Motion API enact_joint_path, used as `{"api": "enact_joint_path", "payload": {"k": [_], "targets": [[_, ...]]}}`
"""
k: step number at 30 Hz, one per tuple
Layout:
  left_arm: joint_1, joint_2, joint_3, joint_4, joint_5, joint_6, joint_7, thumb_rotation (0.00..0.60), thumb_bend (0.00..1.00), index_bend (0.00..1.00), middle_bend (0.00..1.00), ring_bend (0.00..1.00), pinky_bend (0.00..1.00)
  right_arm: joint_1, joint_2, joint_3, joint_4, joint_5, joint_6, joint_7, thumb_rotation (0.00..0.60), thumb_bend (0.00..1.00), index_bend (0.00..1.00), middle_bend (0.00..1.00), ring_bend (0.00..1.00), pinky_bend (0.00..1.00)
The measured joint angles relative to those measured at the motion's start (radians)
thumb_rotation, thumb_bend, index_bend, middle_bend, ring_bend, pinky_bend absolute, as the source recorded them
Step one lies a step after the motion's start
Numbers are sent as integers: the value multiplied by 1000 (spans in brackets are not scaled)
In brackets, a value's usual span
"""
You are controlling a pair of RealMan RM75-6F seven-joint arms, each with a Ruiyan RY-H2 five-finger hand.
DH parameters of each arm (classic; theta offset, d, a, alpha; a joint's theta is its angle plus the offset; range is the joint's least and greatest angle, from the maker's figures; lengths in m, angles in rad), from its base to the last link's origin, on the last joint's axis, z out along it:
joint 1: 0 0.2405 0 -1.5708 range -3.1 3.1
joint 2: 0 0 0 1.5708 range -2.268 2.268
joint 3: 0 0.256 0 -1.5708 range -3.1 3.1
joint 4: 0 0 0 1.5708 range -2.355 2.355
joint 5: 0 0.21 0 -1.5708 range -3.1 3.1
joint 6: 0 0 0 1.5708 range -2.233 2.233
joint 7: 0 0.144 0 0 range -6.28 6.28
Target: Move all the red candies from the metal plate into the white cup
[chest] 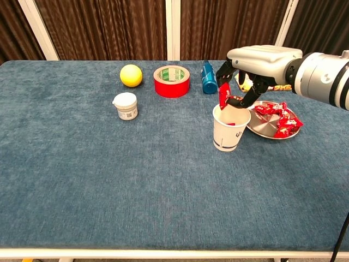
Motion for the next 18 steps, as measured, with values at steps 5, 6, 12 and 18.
{"api": "enact_joint_path", "payload": {"k": [5, 6, 12, 18], "targets": [[-1, 0, 1, -1, 2, -2, 2, 600, 101, 301, 247, 169, 279, -5, -3, -6, 6, -11, 0, 23, 600, 362, 519, 408, 222, 348], [-1, 0, 1, -1, 2, -2, 2, 600, 100, 301, 247, 169, 278, -5, -3, -7, 8, -11, -1, 24, 600, 362, 515, 404, 220, 348], [-1, 1, 0, -2, 1, -2, 4, 600, 100, 302, 247, 169, 279, -9, 1, -11, 8, -19, 2, 35, 600, 360, 483, 384, 201, 338], [-1, 1, 0, -3, 3, -2, 5, 600, 100, 302, 247, 169, 279, -26, 25, -2, -5, -31, 31, 62, 600, 275, 414, 375, 192, 333]]}}
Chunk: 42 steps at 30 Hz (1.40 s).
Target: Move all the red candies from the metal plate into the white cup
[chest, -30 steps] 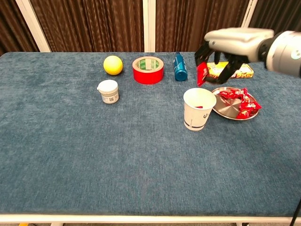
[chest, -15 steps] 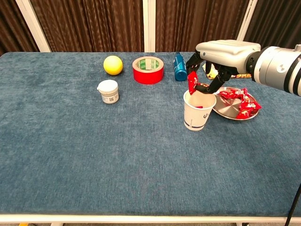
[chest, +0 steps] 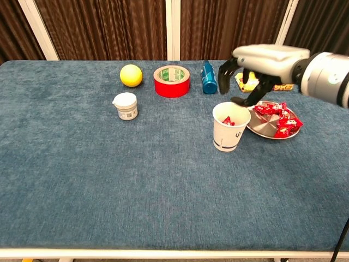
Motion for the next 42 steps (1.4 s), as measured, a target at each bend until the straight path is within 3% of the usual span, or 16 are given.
{"api": "enact_joint_path", "payload": {"k": [3, 7, 17, 29, 42], "targets": [[-1, 1, -1, -1, 2, 0, -1, 600, 100, 302, 247, 169, 279, -13, 33, 4, -1, 15, 15, -5, 600, 136, 400, 375, 192, 333], [-3, 1, -1, -4, 6, 2, 2, 600, 100, 302, 247, 169, 279, -29, 76, -6, 8, 68, 19, -40, 600, 88, 385, 375, 192, 333], [-7, 9, 3, -23, 15, 0, 11, 600, 100, 302, 247, 169, 279, -67, 84, -87, 103, 175, -24, -121, 600, 206, 385, 378, 195, 335], [-5, 6, 6, -19, 7, -7, 9, 600, 100, 301, 247, 169, 279, -57, 2, -101, 218, 209, -77, -149, 600, 212, 381, 387, 200, 339], [-3, 2, 4, -5, -1, -11, -4, 600, 100, 302, 247, 169, 279, -34, -75, -83, 300, 226, -109, -153, 600, 202, 414, 429, 207, 344]]}}
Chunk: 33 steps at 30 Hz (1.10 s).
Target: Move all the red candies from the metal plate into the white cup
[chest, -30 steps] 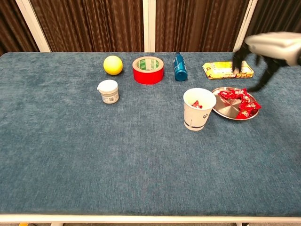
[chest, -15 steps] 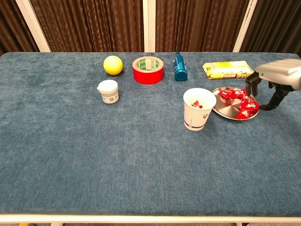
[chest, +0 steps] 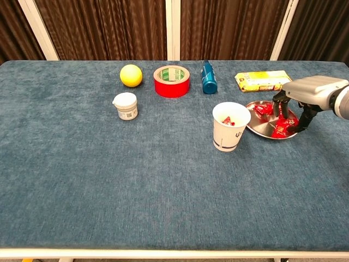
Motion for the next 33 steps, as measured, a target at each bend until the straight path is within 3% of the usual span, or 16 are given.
{"api": "enact_joint_path", "payload": {"k": [7, 14, 29, 33], "targets": [[-2, -3, 0, 5, 1, -4, -4, 600, 100, 302, 246, 169, 279, -6, 0, 1, 5, 7, 0, 3, 600, 111, 422, 444, 213, 344], [-5, -5, -1, 6, 0, -7, -1, 600, 100, 301, 247, 169, 279, -11, -12, 2, 16, 0, 1, 15, 600, 101, 451, 469, 230, 344], [-7, -8, -3, 12, -4, -12, -7, 600, 98, 302, 247, 169, 279, -12, -45, 16, 48, -5, 0, 22, 600, 154, 540, 534, 266, 351], [-7, -8, -3, 13, -3, -13, -9, 600, 96, 301, 247, 169, 279, -8, -52, 21, 52, -3, -2, 18, 600, 212, 561, 543, 276, 353]]}}
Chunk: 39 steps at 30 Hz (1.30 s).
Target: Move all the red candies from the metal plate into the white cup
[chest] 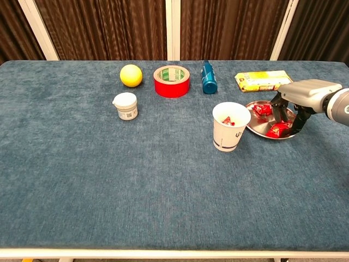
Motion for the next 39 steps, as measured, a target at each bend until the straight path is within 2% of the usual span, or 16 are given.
{"api": "enact_joint_path", "payload": {"k": [11, 25, 31, 39], "targets": [[1, 1, 0, -1, -1, 1, -2, 600, 94, 302, 247, 169, 279, 4, -12, 4, 12, 10, -5, -10, 600, 322, 616, 563, 289, 358], [1, 3, 0, -8, 2, 5, 6, 600, 94, 301, 247, 169, 279, -11, 14, 23, -20, -22, 13, 37, 600, 331, 652, 583, 297, 361], [-1, 7, -2, -13, 3, 6, 10, 600, 94, 301, 247, 169, 279, -18, 66, 41, -102, -63, 49, 62, 600, 330, 651, 583, 297, 361], [1, 15, -3, -26, 7, 16, 18, 600, 94, 302, 247, 169, 279, -25, 199, 83, -335, -166, 114, 110, 600, 330, 651, 583, 297, 361]]}}
